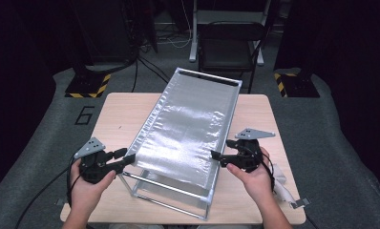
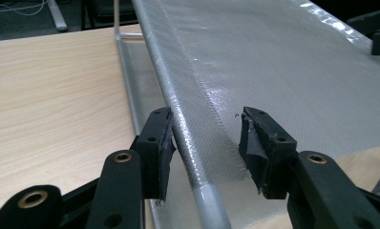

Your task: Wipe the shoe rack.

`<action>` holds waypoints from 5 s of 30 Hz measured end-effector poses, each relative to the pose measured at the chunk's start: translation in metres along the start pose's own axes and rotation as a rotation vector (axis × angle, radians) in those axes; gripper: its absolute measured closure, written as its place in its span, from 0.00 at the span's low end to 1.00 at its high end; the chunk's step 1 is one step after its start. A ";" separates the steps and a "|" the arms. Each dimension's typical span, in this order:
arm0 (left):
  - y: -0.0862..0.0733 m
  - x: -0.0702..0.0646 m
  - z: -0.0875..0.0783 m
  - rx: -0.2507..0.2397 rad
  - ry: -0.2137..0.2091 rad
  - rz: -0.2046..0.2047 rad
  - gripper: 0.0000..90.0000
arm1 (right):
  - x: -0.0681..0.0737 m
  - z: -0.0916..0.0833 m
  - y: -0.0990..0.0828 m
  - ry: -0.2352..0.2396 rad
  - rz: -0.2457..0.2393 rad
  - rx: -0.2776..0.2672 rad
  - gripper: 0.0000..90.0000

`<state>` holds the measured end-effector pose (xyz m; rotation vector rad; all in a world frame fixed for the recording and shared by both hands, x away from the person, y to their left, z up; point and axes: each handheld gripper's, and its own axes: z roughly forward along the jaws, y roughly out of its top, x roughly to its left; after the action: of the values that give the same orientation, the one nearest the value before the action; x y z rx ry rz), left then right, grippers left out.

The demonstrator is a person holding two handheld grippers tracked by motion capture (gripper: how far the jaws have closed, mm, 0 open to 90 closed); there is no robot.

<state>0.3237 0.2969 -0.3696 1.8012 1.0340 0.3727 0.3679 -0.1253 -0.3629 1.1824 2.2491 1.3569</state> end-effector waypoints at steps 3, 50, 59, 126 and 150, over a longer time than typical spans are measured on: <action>-0.003 -0.004 -0.003 -0.001 -0.002 0.000 0.61 | -0.002 0.004 0.003 -0.001 0.001 0.003 0.29; 0.033 0.014 0.054 0.027 -0.023 0.002 0.49 | 0.020 -0.019 -0.018 0.026 -0.019 0.020 0.31; 0.027 0.014 0.047 0.006 -0.018 -0.005 0.55 | 0.016 -0.020 -0.018 0.025 -0.019 0.020 0.40; 0.032 0.026 0.040 0.014 0.054 0.004 0.46 | 0.003 -0.041 -0.017 -0.066 -0.086 0.022 0.62; 0.002 -0.023 0.010 -0.044 0.053 -0.023 0.46 | -0.036 -0.022 0.004 -0.170 -0.022 -0.003 0.58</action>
<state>0.3178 0.2722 -0.3684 1.7473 1.0749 0.4277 0.3804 -0.1648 -0.3544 1.2193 2.1341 1.2028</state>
